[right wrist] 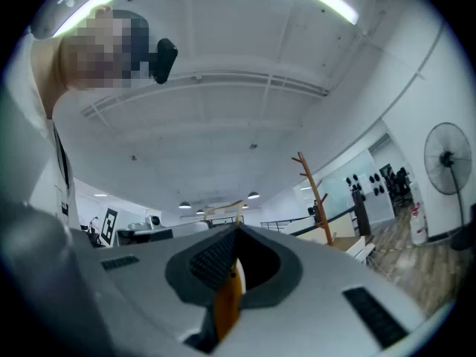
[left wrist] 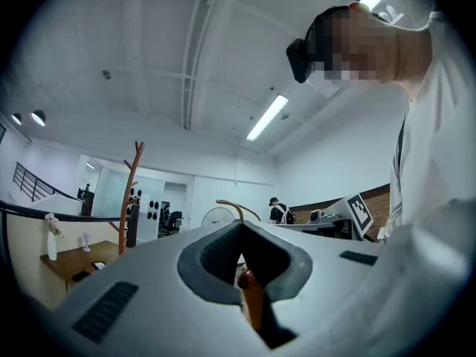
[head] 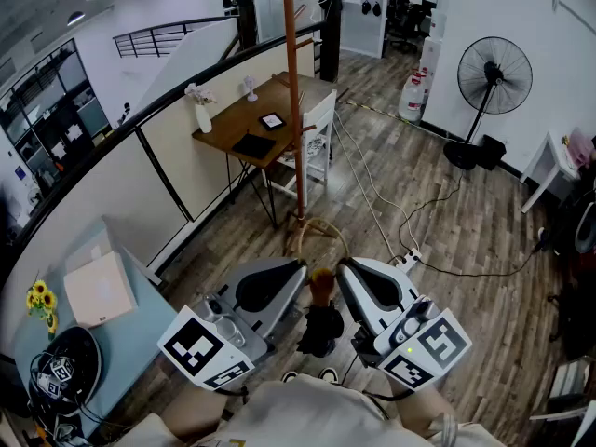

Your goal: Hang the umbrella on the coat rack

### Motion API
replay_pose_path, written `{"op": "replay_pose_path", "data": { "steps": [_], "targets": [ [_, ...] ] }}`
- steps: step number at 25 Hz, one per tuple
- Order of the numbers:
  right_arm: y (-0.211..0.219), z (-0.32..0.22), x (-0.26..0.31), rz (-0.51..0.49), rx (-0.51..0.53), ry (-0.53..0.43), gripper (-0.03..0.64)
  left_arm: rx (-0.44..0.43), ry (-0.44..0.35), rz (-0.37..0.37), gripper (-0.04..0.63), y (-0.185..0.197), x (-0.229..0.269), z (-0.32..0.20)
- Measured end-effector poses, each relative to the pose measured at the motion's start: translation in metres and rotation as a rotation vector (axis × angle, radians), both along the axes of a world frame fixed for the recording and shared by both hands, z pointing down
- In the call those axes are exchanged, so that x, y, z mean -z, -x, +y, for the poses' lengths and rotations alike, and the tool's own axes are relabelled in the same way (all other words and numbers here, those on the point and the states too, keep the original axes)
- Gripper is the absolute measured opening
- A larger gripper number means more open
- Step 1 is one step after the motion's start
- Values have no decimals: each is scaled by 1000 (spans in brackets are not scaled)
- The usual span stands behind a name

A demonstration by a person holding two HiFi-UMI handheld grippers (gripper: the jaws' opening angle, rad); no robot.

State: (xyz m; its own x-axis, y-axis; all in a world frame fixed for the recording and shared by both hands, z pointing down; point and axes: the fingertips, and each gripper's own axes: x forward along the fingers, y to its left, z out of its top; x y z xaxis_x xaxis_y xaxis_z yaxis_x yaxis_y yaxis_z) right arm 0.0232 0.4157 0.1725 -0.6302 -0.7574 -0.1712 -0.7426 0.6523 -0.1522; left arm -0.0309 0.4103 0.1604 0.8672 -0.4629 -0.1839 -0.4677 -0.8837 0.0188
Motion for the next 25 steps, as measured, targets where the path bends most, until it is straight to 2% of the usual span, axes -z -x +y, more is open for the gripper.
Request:
{"op": "replay_pose_path", "data": {
  "steps": [4,13,18,25],
  "targets": [
    [-6,-4,-1,-40,22,16,8,-8,-4,3,0,-7,1,-2],
    [-15,-7,-8,1,53,21,8,18,14,-5,0,-19,-4,-6],
    [-26,-14,-9,10,88,11,8,22,94,66,0,-27,-7,-11],
    [-45,-22,-16,-12,112,-5,8,95,59,41,0,-42,-16,-17]
  ]
}}
